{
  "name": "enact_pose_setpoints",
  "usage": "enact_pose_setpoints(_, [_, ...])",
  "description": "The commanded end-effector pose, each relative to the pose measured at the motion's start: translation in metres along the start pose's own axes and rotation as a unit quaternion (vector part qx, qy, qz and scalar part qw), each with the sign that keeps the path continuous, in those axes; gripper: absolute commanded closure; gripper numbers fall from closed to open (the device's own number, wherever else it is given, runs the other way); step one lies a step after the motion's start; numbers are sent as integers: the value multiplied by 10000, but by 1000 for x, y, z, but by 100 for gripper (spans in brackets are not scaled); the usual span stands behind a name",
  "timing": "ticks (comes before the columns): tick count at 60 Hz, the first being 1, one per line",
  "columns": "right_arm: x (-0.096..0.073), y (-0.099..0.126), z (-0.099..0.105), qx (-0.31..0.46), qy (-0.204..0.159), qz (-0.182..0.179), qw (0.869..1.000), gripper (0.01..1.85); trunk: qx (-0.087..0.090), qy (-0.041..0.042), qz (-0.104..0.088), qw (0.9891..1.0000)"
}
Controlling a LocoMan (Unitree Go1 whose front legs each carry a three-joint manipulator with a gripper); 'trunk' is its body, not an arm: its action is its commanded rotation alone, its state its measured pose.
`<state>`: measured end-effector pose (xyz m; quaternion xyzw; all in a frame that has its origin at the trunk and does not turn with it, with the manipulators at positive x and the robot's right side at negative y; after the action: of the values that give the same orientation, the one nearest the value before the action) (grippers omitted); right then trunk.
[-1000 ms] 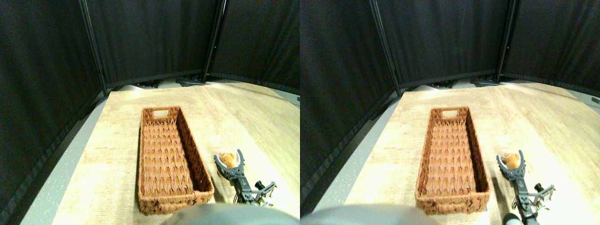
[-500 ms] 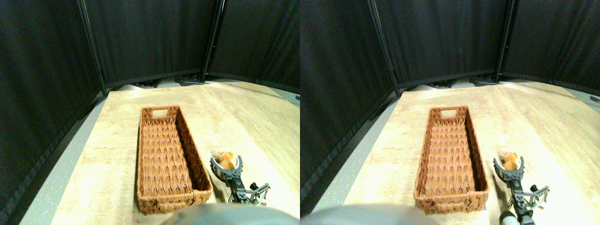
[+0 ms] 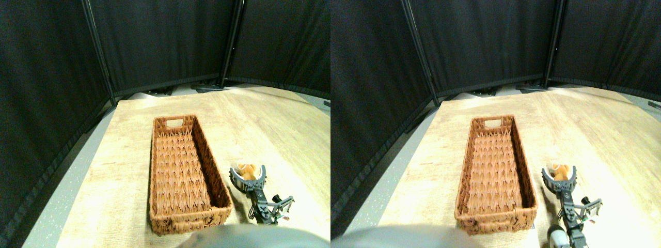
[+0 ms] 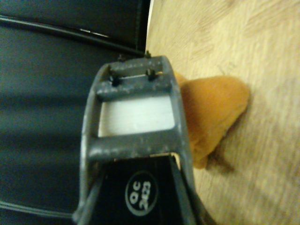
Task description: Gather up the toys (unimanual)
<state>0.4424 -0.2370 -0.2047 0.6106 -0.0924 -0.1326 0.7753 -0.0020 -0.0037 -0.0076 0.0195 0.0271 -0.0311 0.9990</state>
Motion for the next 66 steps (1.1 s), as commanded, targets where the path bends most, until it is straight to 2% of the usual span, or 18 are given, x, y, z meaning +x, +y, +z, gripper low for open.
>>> enact_pose_setpoints(1, [5, -1, 2, 217, -253, 140, 9993, 109, -50, 28, -68, 10000])
enact_pose_setpoints(7, [6, -4, 4, 164, -402, 183, 9989, 112, -20, 36, -102, 9999])
enact_pose_setpoints(12, [7, -5, 6, 149, -384, 240, 9989, 114, -21, 32, -122, 9999])
enact_pose_setpoints(17, [8, -11, 10, 193, -423, 345, 9983, 108, -14, 28, -134, 9999])
enact_pose_setpoints(24, [7, -19, 13, 264, -706, 187, 9970, 104, -19, 46, -138, 9999])
enact_pose_setpoints(38, [6, -23, 13, 289, -722, 88, 9969, 101, -73, 69, -84, 9999])
enact_pose_setpoints(44, [8, -22, 11, 214, -711, 26, 9972, 117, -106, 85, -53, 9999])
enact_pose_setpoints(45, [9, -21, 10, 196, -732, 17, 9971, 126, -106, 85, -53, 9999])
enact_pose_setpoints(48, [10, -18, 8, 198, -949, -3, 9953, 169, -136, 82, -35, 9999])
enact_pose_setpoints(49, [10, -18, 8, 198, -949, -3, 9953, 169, -139, 81, -29, 9999])
enact_pose_setpoints(50, [10, -17, 7, 161, -1077, -42, 9940, 180, -138, 81, -27, 9999])
enact_pose_setpoints(56, [12, -15, 4, 82, -1142, 22, 9934, 180, -155, 91, -11, 9998])
enact_pose_setpoints(66, [15, -4, 4, 86, -993, 27, 9950, 180, -179, 85, -23, 9998])
